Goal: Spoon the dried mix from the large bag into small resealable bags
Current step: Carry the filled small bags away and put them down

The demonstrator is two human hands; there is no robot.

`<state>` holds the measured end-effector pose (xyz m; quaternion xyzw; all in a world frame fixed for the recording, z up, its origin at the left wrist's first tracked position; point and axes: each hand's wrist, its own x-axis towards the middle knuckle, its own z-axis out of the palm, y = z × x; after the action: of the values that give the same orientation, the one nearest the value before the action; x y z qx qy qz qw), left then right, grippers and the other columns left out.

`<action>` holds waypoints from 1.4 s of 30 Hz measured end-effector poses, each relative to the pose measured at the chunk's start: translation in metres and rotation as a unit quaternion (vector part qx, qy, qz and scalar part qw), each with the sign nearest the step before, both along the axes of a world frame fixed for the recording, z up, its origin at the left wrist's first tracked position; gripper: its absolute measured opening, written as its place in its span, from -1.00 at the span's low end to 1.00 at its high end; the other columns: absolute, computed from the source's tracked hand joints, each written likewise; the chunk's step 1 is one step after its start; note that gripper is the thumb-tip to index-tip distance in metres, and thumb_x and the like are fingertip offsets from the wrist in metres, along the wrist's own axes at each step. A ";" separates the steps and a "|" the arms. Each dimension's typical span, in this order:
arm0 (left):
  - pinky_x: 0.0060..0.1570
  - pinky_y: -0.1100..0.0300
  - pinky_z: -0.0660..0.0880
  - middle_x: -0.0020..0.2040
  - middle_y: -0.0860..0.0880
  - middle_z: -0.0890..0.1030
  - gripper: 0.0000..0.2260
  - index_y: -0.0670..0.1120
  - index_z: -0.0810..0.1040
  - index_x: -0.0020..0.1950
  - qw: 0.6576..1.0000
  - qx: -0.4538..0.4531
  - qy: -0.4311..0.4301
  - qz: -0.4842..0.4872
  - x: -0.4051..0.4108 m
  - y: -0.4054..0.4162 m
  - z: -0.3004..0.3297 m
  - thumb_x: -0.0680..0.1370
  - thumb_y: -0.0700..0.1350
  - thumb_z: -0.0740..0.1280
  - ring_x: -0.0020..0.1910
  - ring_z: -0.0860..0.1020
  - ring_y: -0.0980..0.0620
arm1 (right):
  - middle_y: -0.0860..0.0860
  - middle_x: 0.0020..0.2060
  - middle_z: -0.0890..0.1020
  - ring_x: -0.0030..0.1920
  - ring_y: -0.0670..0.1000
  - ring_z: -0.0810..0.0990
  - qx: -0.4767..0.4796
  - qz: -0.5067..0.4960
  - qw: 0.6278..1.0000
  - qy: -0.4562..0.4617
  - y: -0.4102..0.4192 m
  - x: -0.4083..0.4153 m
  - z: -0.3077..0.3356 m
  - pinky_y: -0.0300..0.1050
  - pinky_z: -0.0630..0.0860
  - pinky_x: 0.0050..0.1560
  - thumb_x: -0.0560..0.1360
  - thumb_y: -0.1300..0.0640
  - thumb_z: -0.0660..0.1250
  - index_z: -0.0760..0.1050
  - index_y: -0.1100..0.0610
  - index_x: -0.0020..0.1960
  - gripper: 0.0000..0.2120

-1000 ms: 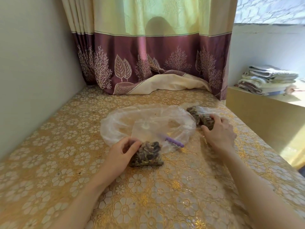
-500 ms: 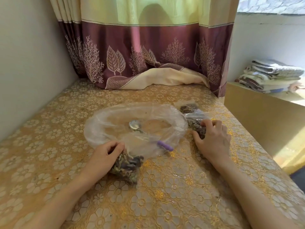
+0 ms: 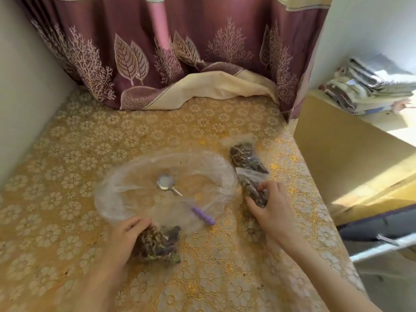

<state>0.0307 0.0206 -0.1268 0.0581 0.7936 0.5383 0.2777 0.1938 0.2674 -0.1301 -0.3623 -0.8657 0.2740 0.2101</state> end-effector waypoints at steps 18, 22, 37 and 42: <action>-0.28 0.13 0.42 -0.28 -0.03 0.60 -0.75 -0.14 0.56 -0.18 0.980 -0.031 -0.118 -0.159 0.141 0.076 0.159 0.59 -0.04 0.22 -0.25 0.56 0.01 | -0.05 -0.11 0.52 -0.11 -0.13 0.47 -0.330 -0.251 0.906 0.085 -0.049 0.190 0.190 -0.17 0.47 -0.09 0.44 0.17 0.45 0.40 0.03 -0.10 -0.78; -0.26 0.10 0.44 -0.25 -0.08 0.57 -0.76 -0.15 0.53 -0.17 0.958 -0.058 -0.115 -0.256 0.163 0.101 0.168 0.59 -0.05 0.20 -0.23 0.54 -0.03 | -0.04 -0.11 0.52 -0.11 -0.12 0.47 -0.327 -0.340 0.872 0.133 -0.069 0.236 0.195 -0.39 0.40 -0.16 0.44 0.20 0.44 0.41 0.05 -0.08 -0.79; -0.49 0.33 0.33 -0.41 -0.04 0.51 -0.72 -0.18 0.54 -0.25 0.776 -0.104 0.067 -0.619 0.335 0.236 0.164 0.60 -0.10 0.20 -0.43 0.43 0.03 | 0.01 -0.19 0.60 -0.34 -0.26 0.58 -0.300 -0.668 0.598 0.327 -0.142 0.449 0.173 -0.39 0.47 -0.35 0.44 0.26 0.43 0.47 0.09 -0.08 -0.83; -0.37 0.15 0.21 -0.45 0.00 0.39 -0.68 -0.19 0.44 -0.32 0.793 -0.081 0.003 -0.604 0.438 0.265 0.170 0.59 -0.08 0.23 -0.42 0.32 0.08 | 0.07 -0.14 0.62 -0.21 -0.07 0.61 -0.292 -0.708 0.537 0.353 -0.147 0.522 0.176 -0.22 0.51 -0.26 0.44 0.22 0.44 0.48 0.08 -0.05 -0.83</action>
<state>0.4687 0.2857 0.0431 0.5049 0.6382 0.1944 0.5477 0.7161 0.1204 0.0462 -0.7722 -0.0541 0.3788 0.5072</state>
